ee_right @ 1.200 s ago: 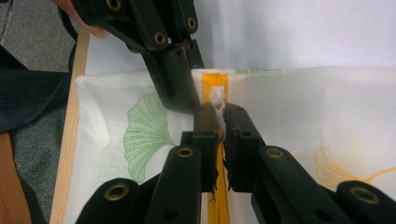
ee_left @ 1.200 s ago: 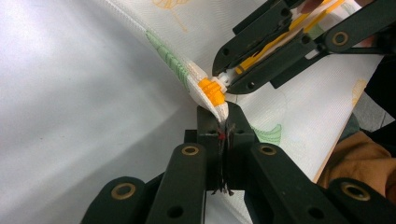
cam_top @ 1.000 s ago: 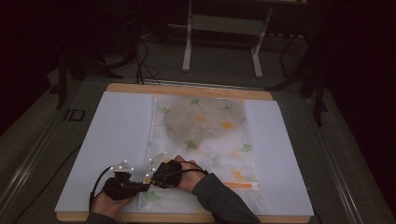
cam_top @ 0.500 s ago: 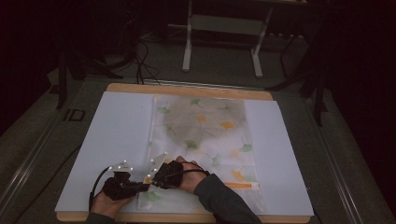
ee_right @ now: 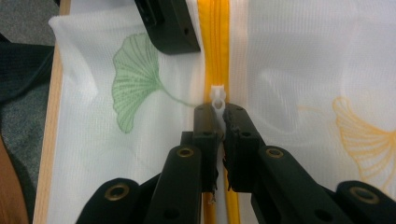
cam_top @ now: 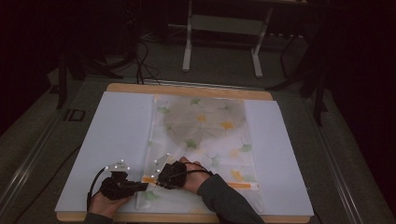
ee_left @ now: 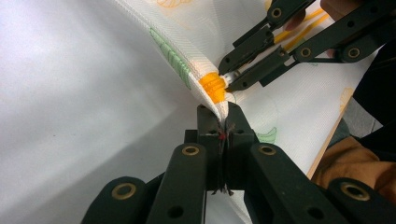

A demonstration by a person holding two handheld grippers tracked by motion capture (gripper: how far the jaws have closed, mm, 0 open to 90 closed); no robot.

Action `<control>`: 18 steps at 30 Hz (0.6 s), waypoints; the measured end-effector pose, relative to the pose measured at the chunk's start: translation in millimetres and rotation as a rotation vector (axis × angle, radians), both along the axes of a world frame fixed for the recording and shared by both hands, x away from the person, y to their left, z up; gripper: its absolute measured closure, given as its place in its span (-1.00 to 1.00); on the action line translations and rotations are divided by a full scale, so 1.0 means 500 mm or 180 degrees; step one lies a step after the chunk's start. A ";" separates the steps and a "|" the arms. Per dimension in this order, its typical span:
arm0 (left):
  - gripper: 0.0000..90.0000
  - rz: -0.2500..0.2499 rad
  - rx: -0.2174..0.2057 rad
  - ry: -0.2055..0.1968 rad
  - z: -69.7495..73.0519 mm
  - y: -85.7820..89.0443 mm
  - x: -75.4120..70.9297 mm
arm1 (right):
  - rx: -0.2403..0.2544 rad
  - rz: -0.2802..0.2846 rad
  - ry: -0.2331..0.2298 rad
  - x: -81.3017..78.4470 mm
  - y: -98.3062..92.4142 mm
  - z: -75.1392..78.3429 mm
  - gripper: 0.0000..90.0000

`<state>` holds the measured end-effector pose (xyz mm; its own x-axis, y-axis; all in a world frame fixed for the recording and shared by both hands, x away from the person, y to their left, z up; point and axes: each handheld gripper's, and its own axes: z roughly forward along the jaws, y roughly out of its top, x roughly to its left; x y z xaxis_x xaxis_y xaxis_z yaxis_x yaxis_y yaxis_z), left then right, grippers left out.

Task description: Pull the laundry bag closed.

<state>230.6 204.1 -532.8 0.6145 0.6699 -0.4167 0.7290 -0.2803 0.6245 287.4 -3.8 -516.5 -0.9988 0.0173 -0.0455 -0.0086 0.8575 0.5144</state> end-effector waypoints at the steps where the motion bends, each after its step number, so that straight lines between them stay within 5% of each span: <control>1: 0.96 0.0001 -0.0002 -0.0005 0.000 0.000 0.000 | -0.0008 0.0001 -0.0005 0.000 -0.001 0.000 0.87; 18: 0.96 -0.0005 0.0049 -0.0070 0.001 0.003 -0.003 | -0.0093 -0.0031 -0.0037 0.000 -0.025 0.000 0.87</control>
